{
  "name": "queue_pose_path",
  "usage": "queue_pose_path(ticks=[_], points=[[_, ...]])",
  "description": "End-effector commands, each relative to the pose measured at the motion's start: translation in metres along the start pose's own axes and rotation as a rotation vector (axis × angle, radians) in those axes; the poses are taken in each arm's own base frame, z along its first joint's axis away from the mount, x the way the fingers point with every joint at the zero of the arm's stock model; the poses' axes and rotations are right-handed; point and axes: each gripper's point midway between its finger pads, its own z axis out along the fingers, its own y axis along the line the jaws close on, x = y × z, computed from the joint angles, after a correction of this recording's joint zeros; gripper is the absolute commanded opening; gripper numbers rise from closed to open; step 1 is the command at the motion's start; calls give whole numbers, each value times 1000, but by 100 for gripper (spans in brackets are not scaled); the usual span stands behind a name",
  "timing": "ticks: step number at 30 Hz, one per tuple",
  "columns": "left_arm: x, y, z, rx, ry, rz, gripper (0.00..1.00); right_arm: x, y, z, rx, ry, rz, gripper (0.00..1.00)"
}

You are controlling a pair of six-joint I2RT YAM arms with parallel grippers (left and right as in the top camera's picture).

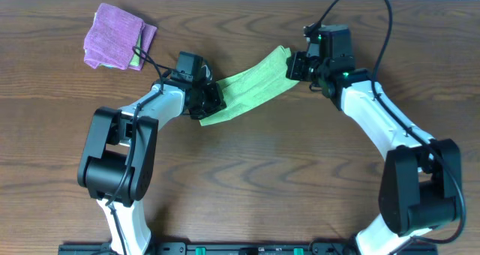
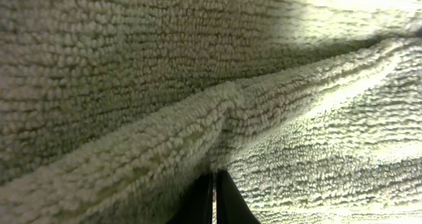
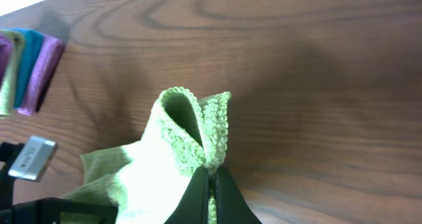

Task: Fold the cloth

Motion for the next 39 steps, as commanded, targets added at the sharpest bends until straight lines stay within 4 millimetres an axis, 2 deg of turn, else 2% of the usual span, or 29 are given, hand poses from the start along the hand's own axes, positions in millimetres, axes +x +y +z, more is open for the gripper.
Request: queue_pose_path(ticks=[1,6,9,17,23,29,39], points=[[-12,14,-3,-62,-45,4,6,-4,28,-2,-62,-19,-34,1],[-13,14,-3,-61,-45,5,6,3,71,5,-139,-43,-90,1],[-13,14,-4,-61,-45,5,6,13,95,14,-181,-43,-125,1],[-12,6,-8,-36,-41,43,6,57,133,39,-234,32,-148,1],[-17,0,-22,-32,-69,70,6,72,160,44,-285,35,-165,1],[-29,-1,-55,-35,-128,75,6,85,168,50,-287,51,-166,1],[-50,7,-136,-102,-298,100,6,96,184,52,-294,43,-194,1]])
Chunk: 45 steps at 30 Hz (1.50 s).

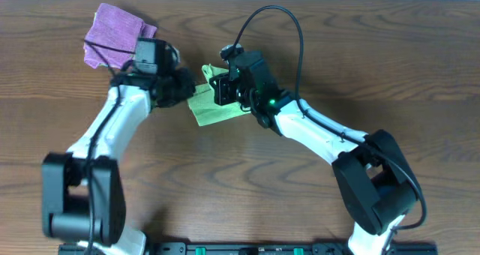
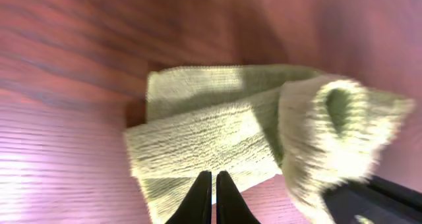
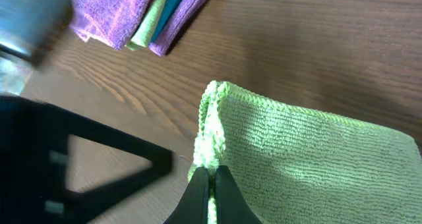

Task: Fold the cloth

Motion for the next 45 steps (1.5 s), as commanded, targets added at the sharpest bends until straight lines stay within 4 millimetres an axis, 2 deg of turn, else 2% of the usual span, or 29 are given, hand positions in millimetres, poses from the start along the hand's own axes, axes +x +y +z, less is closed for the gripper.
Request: queue_pose_path(ticks=[1,4,9,11,14,16,21,25,28,29,32,34,35,36,37,41,45], points=[[-18,5,-24,-50,-87,41,6,9,9,10,0,9,-7,1],[-23,5,-36,-61,-120,48,6,21,10,20,-4,28,1,1],[-23,6,-41,-67,-126,53,7,33,12,28,-6,51,19,3],[-23,7,-41,-74,-127,52,7,34,24,28,-54,55,8,27],[-23,7,-41,-73,-127,51,7,36,53,26,-197,76,-14,37],[-23,7,-41,-74,-127,51,7,37,60,24,-234,88,-18,39],[-23,7,-41,-75,-128,51,9,33,56,23,-231,79,-14,40],[-24,9,-41,-87,-135,51,11,24,46,22,-218,60,-3,41],[-24,9,-42,-87,-136,50,20,11,35,17,-204,32,8,41],[-24,9,-43,-85,-137,51,24,4,30,14,-199,17,13,41],[-23,5,-45,-72,-136,53,42,-20,17,0,-181,-35,14,41],[-21,0,-47,-41,-126,57,61,-35,4,-12,-158,-61,30,47],[-20,-4,-47,-21,-118,58,74,-42,-2,-20,-145,-70,34,53],[-18,-7,-47,-1,-108,60,87,-48,-9,-28,-129,-75,27,68],[-15,-12,-47,27,-94,61,95,-54,-17,-40,-104,-78,18,99],[-12,-19,-47,66,-73,32,96,-65,-39,-82,-25,-62,-20,99],[-10,-19,-47,72,-64,-11,95,-65,-59,-129,56,-24,-81,99]])
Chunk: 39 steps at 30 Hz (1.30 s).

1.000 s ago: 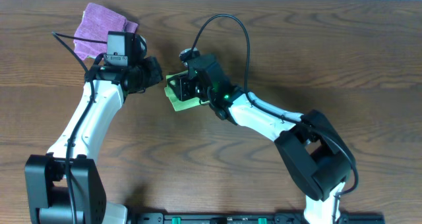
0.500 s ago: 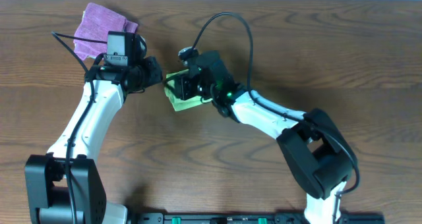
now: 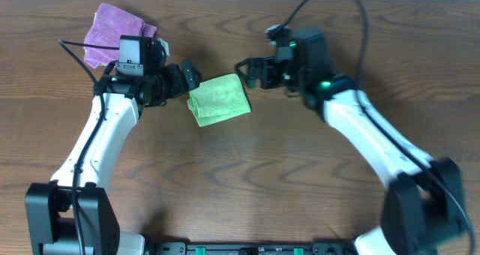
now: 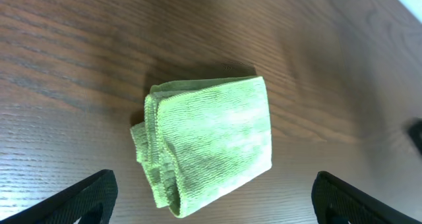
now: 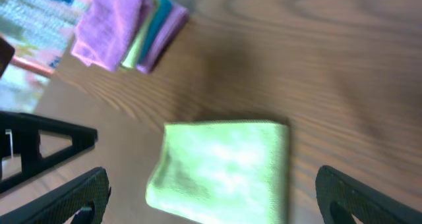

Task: Fold the cloth

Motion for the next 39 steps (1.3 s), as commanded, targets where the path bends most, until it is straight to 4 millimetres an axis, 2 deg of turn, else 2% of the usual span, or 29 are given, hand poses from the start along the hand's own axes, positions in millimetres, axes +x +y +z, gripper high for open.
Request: queue_pose_path(ticks=[1,3,5,8,17,23,27,31,39], points=[[-3,-8,-7,32,-4,-40,95,-11,-8,-39,38,-15,-136,99],[-1,-7,-5,29,3,-76,95,0,-20,-59,76,34,-147,99],[4,-2,0,21,18,-133,95,19,-34,-81,127,113,-165,99],[15,1,13,32,59,-193,95,42,-44,-102,153,181,-184,99],[44,-2,50,80,211,-300,95,103,-70,-144,221,122,-84,99],[65,6,73,47,297,-383,95,145,-81,-166,264,23,49,99],[71,9,78,42,327,-409,95,157,-76,-176,265,-8,40,99],[66,16,70,37,317,-400,95,163,-74,-179,265,1,45,99],[72,35,59,-5,347,-396,95,162,-74,-179,265,-2,43,99]])
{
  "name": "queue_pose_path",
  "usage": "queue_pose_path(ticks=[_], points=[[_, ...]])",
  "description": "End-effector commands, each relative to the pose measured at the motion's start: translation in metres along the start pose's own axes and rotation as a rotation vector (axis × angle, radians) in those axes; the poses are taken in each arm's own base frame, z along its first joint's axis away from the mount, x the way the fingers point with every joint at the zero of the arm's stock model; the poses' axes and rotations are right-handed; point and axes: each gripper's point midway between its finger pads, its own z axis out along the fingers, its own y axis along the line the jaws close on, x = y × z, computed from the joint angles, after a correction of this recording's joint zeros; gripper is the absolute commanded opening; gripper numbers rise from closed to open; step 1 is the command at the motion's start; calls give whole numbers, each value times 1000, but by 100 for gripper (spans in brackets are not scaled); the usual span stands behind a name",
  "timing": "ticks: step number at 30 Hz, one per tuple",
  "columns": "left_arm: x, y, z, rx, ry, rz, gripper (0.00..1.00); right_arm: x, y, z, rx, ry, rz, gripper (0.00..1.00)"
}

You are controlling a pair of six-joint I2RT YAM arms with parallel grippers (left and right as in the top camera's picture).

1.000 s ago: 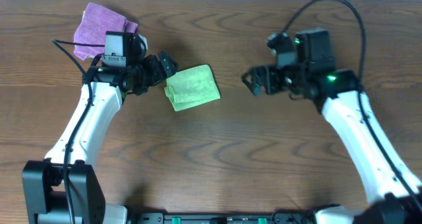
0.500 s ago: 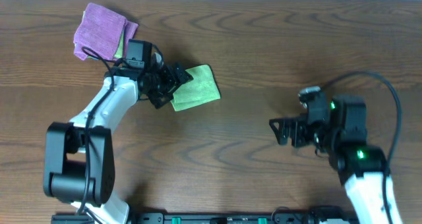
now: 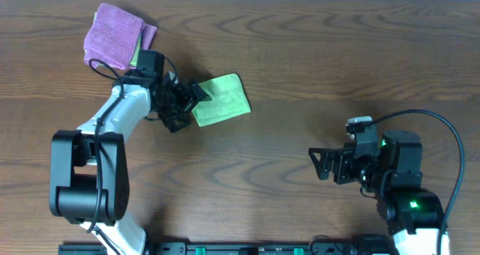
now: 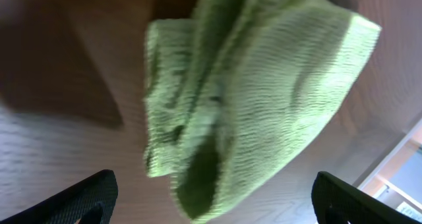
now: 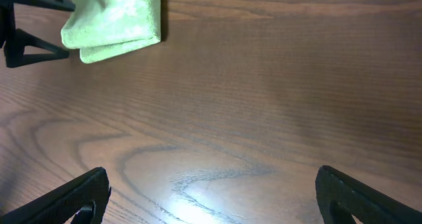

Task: Fold the cloth

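The green cloth (image 3: 223, 99) lies folded into a small thick packet on the wooden table, left of centre. In the left wrist view its stacked layers (image 4: 250, 85) fill the frame, very close. My left gripper (image 3: 187, 107) is open, its fingers (image 4: 86, 196) on either side of the packet's left edge, and the cloth's lower fold dips between them. My right gripper (image 3: 319, 165) is open and empty near the front right, far from the cloth, which sits small at the top left of its wrist view (image 5: 115, 20).
A stack of folded cloths, purple on top (image 3: 112, 36), lies at the back left, just behind my left arm. The table's far edge runs along the top. Bare wood (image 5: 250, 118) lies under my right gripper.
My right arm has gone from just right of the cloth to the front right of the table. My left gripper, still open, is now closer against the packet's left edge.
Both grippers were shut on the ends of a long green strip. Then the right one held its end over at the left end, doubling the strip. Then both were open beside the folded packet lying flat. Now the right arm is far off.
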Motion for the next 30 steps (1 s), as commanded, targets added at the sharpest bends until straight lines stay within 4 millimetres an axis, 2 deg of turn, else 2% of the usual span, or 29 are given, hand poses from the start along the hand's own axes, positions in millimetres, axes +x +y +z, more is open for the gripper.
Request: queue_pose_path(ticks=[1,13,21,27,30], points=[[2,0,-5,2,-5,42,95,0,-2,-1,4,-7,19,99],[7,9,9,-82,-44,29,95,-8,-2,0,0,-37,5,99],[1,0,20,-52,-105,43,95,-8,-2,0,0,-37,5,99],[-5,0,31,-84,-158,38,95,-8,-2,0,0,-37,5,99],[-6,-3,40,-79,-161,49,99,-8,-2,0,0,-37,5,99]])
